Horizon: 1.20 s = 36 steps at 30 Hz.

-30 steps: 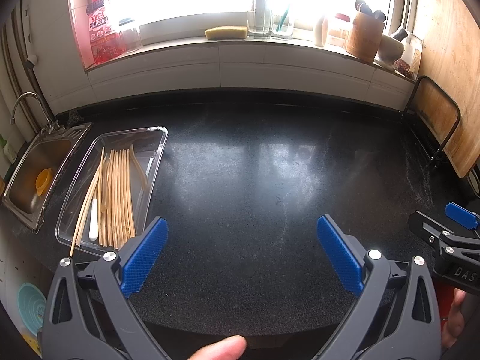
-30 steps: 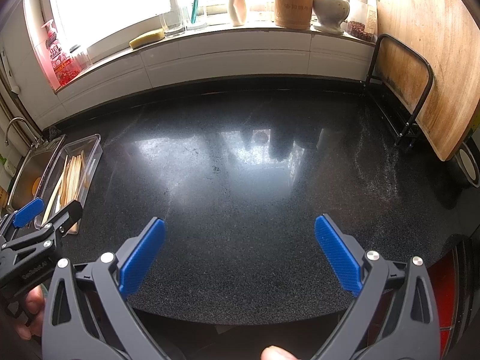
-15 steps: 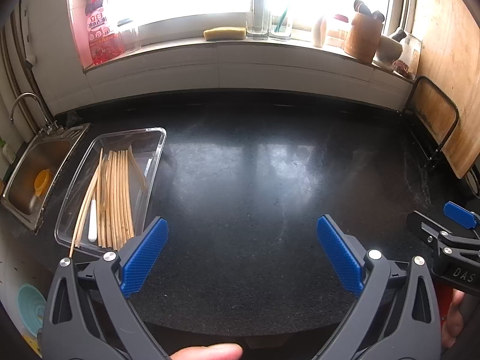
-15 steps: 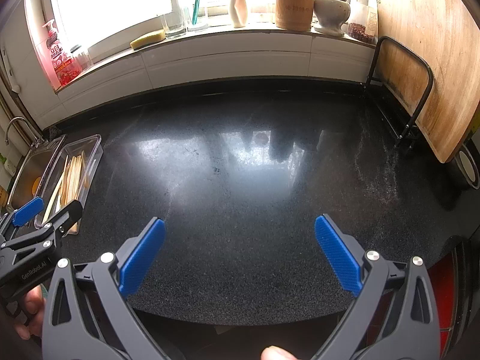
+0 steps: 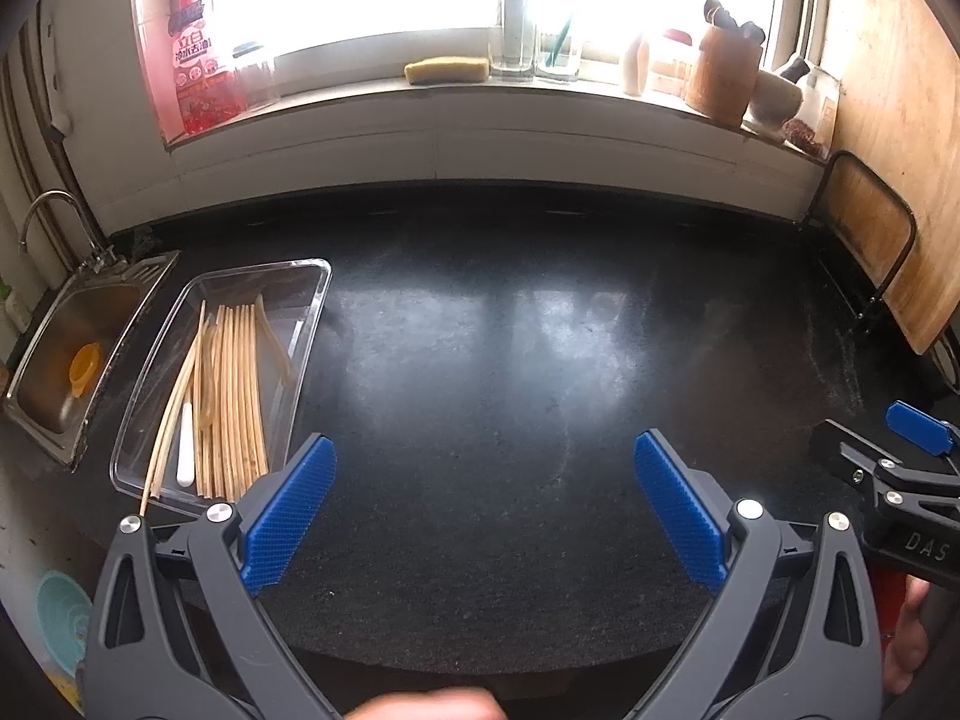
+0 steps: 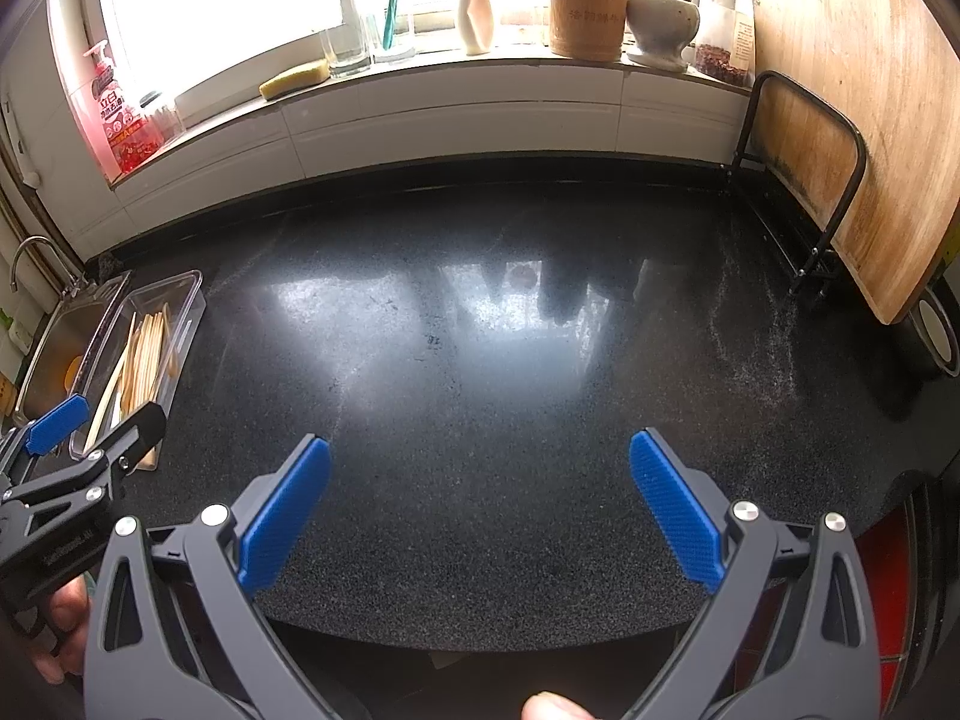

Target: Organize utensils

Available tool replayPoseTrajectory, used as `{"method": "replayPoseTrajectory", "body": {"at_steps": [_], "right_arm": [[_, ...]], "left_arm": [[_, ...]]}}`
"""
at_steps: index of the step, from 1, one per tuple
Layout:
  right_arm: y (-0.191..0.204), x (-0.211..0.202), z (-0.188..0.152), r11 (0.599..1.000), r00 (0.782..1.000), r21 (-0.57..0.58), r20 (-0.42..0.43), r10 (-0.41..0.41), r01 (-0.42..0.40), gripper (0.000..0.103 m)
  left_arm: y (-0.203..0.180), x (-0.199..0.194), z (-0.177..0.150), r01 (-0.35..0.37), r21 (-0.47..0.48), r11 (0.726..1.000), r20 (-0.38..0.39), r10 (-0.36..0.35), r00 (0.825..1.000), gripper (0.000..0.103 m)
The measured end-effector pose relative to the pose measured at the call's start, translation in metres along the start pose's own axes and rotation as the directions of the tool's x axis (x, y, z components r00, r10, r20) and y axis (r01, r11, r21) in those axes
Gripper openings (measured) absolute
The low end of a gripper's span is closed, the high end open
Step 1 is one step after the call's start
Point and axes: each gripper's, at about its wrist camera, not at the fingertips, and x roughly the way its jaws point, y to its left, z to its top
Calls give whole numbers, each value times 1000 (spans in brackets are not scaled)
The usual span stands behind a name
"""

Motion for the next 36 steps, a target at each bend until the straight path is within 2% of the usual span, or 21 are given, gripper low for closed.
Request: {"method": "replayPoseTrajectory", "body": {"at_steps": [36], "right_arm": [[2, -1, 0, 1000, 1000, -2, 2, 2, -2, 97]], "left_arm": [[1, 0, 2, 2, -4, 1000, -9, -3, 1000, 97]]}}
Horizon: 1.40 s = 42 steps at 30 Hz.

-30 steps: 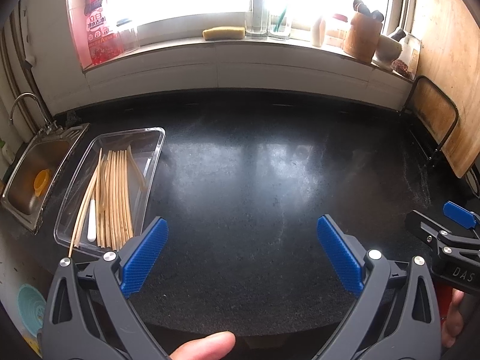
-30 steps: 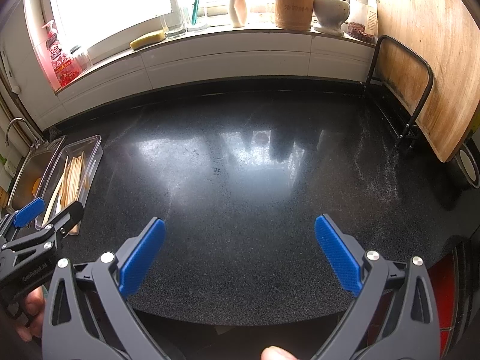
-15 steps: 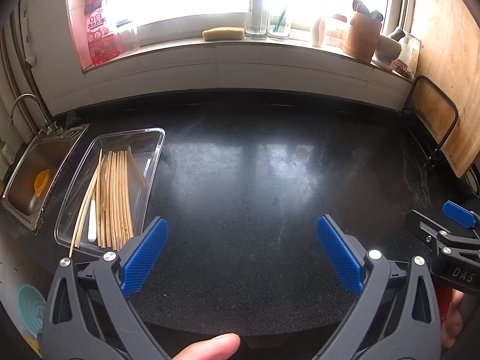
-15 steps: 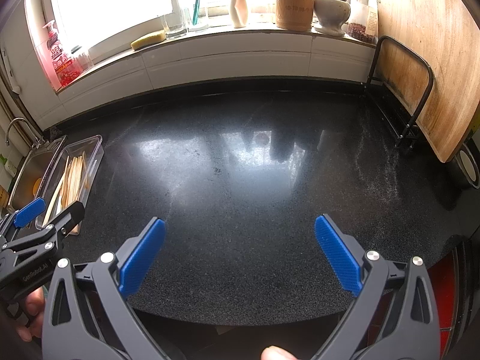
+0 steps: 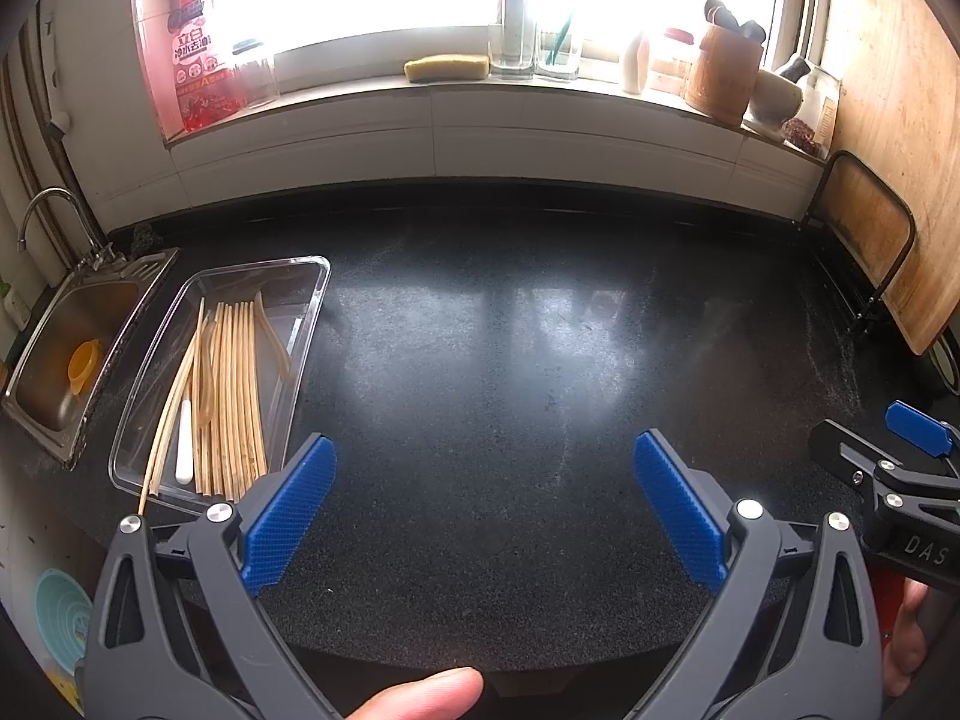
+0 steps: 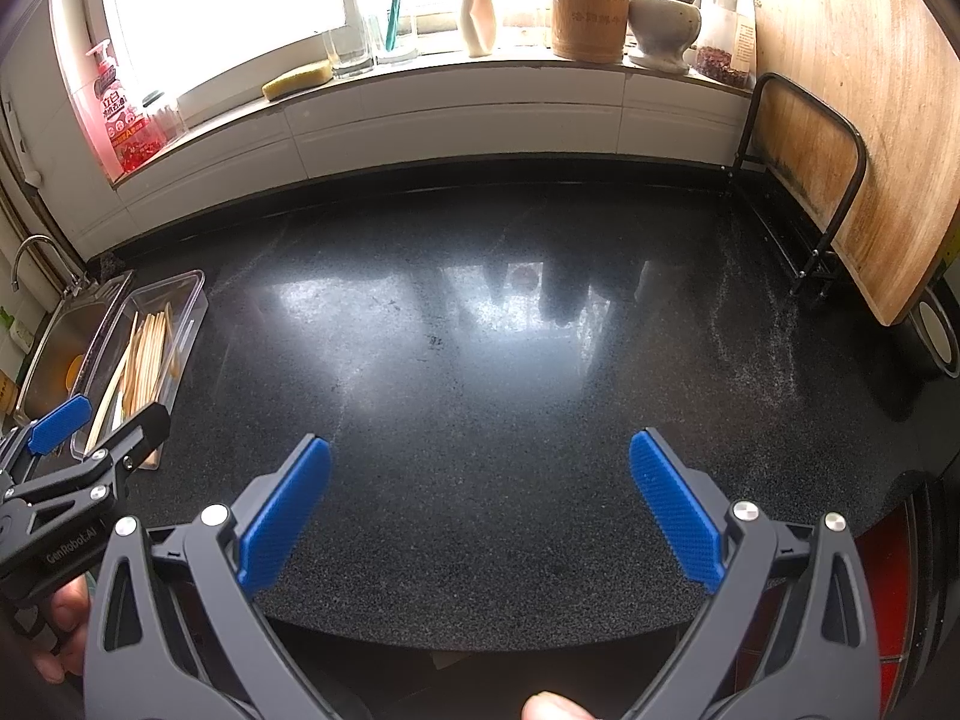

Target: Organize utensils

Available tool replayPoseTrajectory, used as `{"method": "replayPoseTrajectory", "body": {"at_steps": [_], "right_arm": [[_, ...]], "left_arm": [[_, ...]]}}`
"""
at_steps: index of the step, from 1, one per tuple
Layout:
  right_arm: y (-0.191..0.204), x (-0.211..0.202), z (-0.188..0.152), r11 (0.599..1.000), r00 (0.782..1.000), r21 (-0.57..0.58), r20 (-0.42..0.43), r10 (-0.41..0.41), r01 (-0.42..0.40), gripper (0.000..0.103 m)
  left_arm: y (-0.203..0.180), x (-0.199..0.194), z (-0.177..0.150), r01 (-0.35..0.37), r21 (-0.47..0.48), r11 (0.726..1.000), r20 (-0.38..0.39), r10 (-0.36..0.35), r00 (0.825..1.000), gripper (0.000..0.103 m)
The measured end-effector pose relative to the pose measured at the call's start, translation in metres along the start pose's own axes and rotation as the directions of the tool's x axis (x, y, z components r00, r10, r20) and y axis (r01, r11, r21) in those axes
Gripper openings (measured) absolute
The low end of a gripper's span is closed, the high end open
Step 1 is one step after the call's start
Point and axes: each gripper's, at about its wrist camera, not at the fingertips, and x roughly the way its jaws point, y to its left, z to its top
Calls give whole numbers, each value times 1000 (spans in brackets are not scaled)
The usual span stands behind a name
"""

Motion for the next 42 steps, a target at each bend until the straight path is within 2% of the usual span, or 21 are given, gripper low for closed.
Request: {"method": "replayPoseTrajectory", "body": {"at_steps": [42], "right_arm": [[-3, 1, 0, 1000, 1000, -10, 3, 0, 0, 97]], "left_arm": [[-3, 0, -1, 4, 11, 1000, -2, -4, 1000, 97]]}}
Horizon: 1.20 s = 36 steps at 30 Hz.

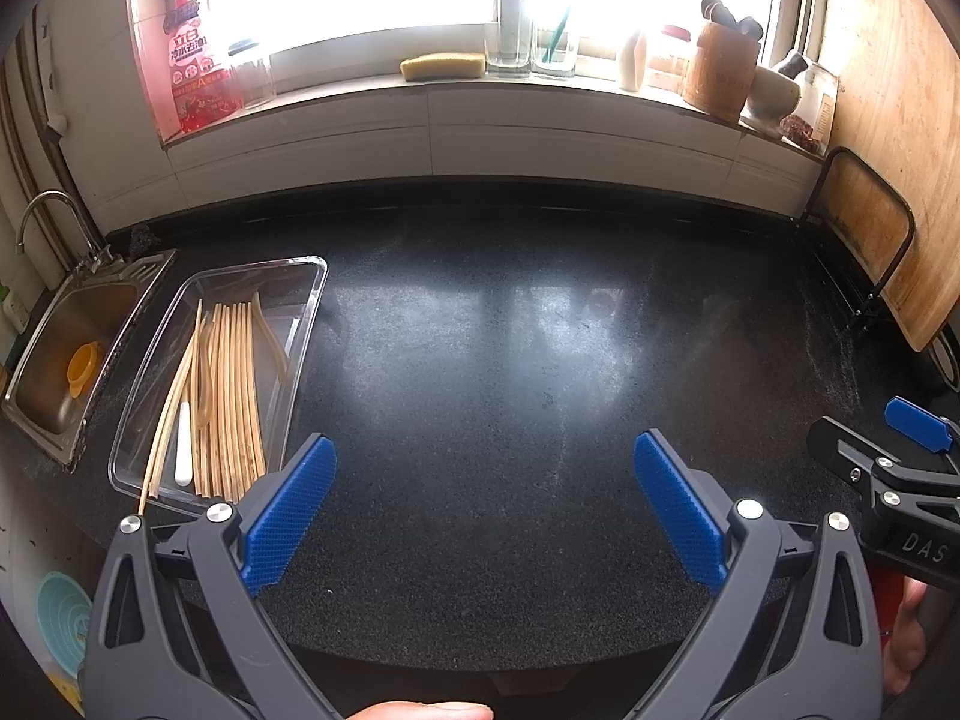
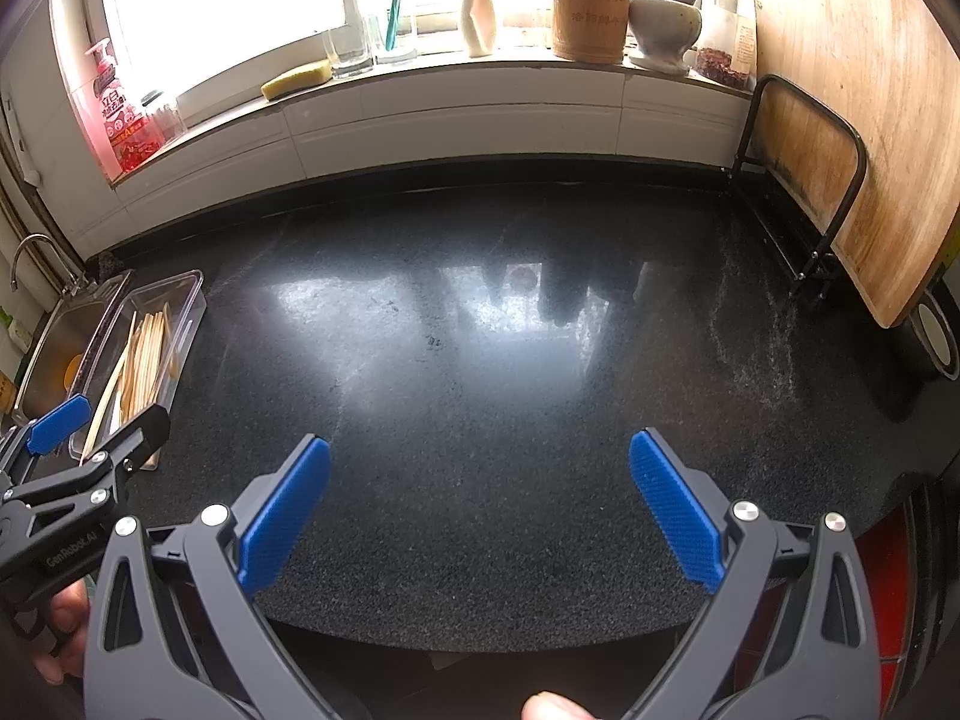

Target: Organize utensils

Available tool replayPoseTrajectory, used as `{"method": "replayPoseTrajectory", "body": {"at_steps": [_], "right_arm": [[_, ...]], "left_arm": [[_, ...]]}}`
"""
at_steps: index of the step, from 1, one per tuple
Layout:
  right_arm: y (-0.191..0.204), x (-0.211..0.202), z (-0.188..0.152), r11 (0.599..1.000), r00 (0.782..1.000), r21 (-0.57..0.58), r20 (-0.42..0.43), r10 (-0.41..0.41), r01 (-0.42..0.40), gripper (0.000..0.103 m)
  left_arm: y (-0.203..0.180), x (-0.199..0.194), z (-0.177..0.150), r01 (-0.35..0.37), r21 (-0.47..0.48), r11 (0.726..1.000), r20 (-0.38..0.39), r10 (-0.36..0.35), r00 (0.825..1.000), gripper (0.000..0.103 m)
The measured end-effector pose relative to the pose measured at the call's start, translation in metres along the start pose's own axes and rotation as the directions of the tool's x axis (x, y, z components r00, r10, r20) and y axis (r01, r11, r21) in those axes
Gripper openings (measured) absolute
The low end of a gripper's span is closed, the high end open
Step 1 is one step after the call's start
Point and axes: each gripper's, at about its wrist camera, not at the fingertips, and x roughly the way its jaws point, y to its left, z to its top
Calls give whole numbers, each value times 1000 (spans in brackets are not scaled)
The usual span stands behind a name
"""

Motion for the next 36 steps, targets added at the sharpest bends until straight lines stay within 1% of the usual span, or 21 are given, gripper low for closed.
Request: {"method": "replayPoseTrajectory", "body": {"at_steps": [6, 13, 16, 19, 23, 27, 29, 31, 36], "right_arm": [[1, -1, 0, 1000, 1000, -5, 7, -12, 12, 97], [0, -1, 2, 1000, 1000, -7, 8, -8, 8, 97], [0, -1, 2, 1000, 1000, -9, 6, -7, 7, 97], [0, 0, 3, 1000, 1000, -7, 5, -7, 7, 97], [-1, 0, 3, 1000, 1000, -8, 4, -6, 6, 97], [-1, 0, 2, 1000, 1000, -8, 3, -6, 6, 97], [-1, 0, 2, 1000, 1000, -8, 3, -5, 5, 97], [-1, 0, 3, 1000, 1000, -9, 3, -5, 5, 97], [-1, 0, 2, 1000, 1000, -8, 3, -6, 6, 97]], "left_arm": [[1, 2, 0, 1, 5, 1000, -3, -1, 1000, 97], [3, 2, 1, 9, 7, 1000, -4, -9, 1000, 97], [4, 4, 1, 47, -2, 999, -10, -47, 999, 97], [3, 0, -1, 68, 12, 998, 16, -68, 998, 97], [0, -5, 0, 60, 22, 998, 50, -61, 997, 97], [0, -9, 2, 33, 22, 999, 73, -34, 997, 97], [1, -10, 3, 26, 19, 999, 69, -27, 997, 97], [2, -7, 5, 0, 11, 1000, 50, -1, 999, 97], [2, -4, 4, 7, 12, 1000, 31, -8, 999, 97]]}}
